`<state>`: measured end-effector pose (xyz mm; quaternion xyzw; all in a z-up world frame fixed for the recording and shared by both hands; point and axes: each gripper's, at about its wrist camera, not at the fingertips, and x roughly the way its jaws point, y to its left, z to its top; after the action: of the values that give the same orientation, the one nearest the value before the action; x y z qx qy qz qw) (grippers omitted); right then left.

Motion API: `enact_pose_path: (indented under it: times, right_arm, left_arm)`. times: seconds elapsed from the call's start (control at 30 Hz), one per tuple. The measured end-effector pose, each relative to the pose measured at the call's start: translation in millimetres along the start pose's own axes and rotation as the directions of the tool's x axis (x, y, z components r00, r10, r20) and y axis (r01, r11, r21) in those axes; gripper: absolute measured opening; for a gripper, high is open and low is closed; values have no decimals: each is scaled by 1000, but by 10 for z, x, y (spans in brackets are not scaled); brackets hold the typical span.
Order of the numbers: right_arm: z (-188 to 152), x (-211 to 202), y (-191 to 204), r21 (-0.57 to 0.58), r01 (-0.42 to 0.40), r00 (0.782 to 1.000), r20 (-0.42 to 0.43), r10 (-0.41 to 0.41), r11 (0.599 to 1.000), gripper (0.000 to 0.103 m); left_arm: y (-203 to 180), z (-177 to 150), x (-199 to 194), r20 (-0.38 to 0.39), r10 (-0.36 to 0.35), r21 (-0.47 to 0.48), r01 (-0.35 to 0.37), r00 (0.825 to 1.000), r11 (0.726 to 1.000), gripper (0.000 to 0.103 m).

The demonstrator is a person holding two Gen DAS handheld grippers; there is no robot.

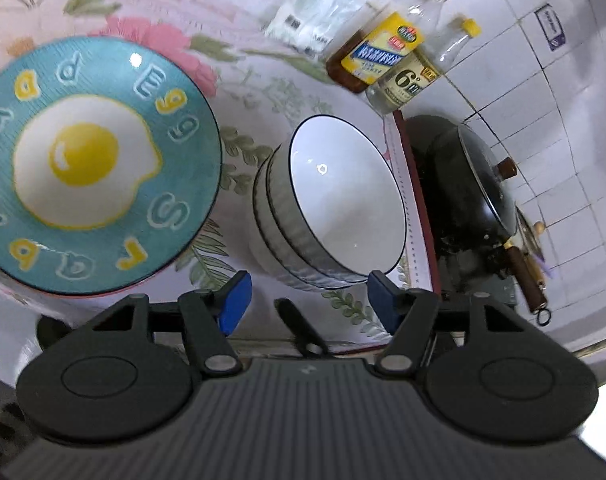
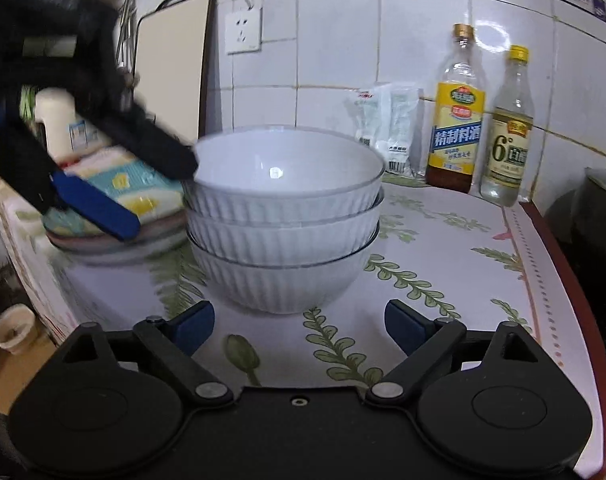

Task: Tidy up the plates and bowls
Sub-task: 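Move both tools to the bowl stack and grip its rim, then lift the bowl stack with both grippers and carry it over the plates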

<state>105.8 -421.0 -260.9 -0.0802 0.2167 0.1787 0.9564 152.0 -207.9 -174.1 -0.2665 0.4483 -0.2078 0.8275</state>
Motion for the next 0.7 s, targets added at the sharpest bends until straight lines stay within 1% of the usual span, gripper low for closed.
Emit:
enact_pose_path:
  times: [0.07, 0.13, 0.23, 0.27, 0.33, 0.37, 0.43, 0.47, 0.6, 0.7]
  right_arm:
    - [-33, 79, -6, -4, 9, 1000, 7, -9, 1000, 94]
    - [-42, 110, -32, 17, -10, 1000, 26, 9, 1000, 94]
    - [-43, 157, -63, 27, -40, 998, 53, 38, 999, 95]
    - [-52, 182, -66, 18, -51, 997, 54, 50, 999, 95]
    - [-79, 242, -85, -4, -60, 997, 53, 60, 998, 96]
    - [-88, 245, -103, 2, -59, 996, 69, 59, 998, 96]
    - [-88, 263, -124, 10, -71, 995, 71, 70, 997, 96]
    - [-86, 265, -115, 3, -73, 994, 76, 72, 997, 96]
    - [-83, 293, -67, -30, -77, 992, 102, 80, 997, 96]
    - [-65, 344, -49, -41, -87, 989, 113, 91, 995, 96]
  left_arm:
    - [10, 62, 69, -17, -4, -28, 3, 1000, 1000, 63]
    - [22, 104, 121, -15, -6, -60, 5, 1000, 998, 63]
    - [17, 120, 227, -40, 46, -88, -50, 998, 995, 63]
    - [10, 117, 245, -34, 65, -98, -68, 997, 993, 63]
    - [-5, 120, 276, -9, 78, -118, -79, 997, 990, 62]
    - [-20, 122, 295, -4, 99, -118, -99, 995, 988, 61]
    - [-55, 107, 335, 6, 145, -102, -143, 989, 984, 61]
    - [-64, 98, 358, 7, 155, -104, -153, 988, 983, 61]
    - [-62, 71, 434, 15, 154, -145, -150, 988, 978, 53]
    - [-85, 60, 455, 30, 178, -144, -171, 984, 975, 53]
